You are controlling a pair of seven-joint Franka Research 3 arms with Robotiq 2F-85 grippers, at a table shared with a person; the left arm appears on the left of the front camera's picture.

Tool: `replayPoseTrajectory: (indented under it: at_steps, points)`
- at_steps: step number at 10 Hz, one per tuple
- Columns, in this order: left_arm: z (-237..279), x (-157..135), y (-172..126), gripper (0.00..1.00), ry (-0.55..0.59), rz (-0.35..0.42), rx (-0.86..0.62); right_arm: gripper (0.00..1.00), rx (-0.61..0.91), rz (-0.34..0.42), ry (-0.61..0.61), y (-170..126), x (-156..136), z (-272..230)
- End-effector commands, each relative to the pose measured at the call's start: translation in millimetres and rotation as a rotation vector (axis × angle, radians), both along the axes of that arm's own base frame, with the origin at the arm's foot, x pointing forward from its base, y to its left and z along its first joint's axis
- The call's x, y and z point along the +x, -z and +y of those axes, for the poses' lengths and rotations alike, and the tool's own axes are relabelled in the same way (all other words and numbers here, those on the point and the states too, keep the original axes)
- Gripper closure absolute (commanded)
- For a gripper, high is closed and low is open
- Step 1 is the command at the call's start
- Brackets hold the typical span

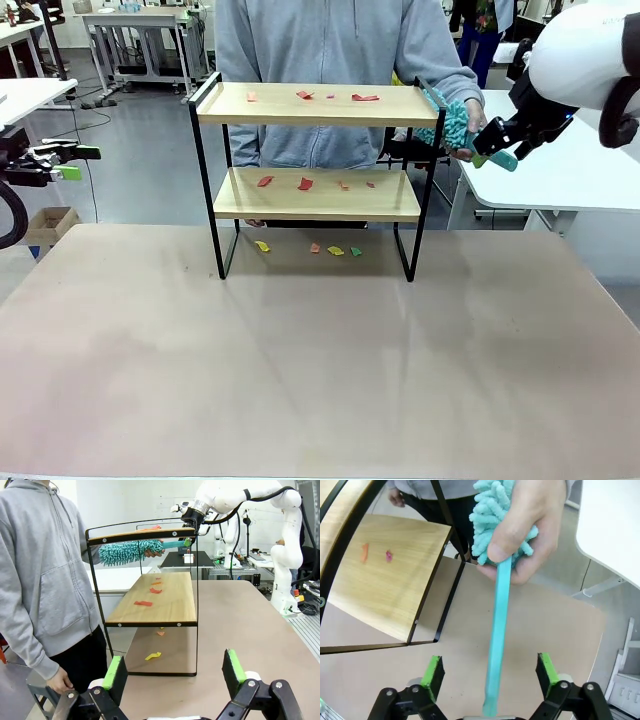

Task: Clean the shelf.
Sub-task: Pick up the Duster handed by the human.

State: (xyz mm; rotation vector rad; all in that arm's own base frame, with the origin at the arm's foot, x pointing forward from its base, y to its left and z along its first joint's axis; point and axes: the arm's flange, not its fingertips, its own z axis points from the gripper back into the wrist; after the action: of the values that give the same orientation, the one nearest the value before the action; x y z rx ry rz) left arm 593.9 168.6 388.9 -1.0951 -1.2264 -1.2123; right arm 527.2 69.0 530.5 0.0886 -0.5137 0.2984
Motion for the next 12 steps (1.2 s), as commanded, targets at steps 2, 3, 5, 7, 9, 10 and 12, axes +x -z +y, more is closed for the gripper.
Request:
replayPoseTrajectory:
  at_steps: [2,3,5,7,9,10,12]
  points:
    - [0.4,-1.1,-0.7,0.00,0.008,-0.014,0.010,1.00,-0.009,-0.036,0.033,0.5,3.6,-3.1]
    - [0.4,-1.1,-0.7,0.00,0.008,-0.014,0.010,0.64,-0.008,-0.041,0.034,1.0,4.7,-3.8]
    - [0.4,-1.1,-0.7,0.00,0.008,-0.014,0.010,1.00,-0.008,-0.047,0.042,1.1,5.9,-3.6]
    - [0.4,-1.1,-0.7,0.00,0.008,-0.014,0.010,1.00,-0.013,-0.051,0.052,-2.5,5.8,-2.4]
    - [0.4,-1.1,-0.7,0.00,0.008,-0.014,0.010,1.00,-0.019,-0.036,0.074,-5.0,6.1,-1.7]
    - [0.4,-1.1,-0.7,0.00,0.008,-0.014,0.010,1.00,-0.019,-0.019,0.094,-5.4,6.0,-2.0]
    - [0.4,-1.1,-0.7,0.00,0.008,-0.014,0.010,1.00,-0.011,-0.002,0.128,-5.2,5.5,-3.0]
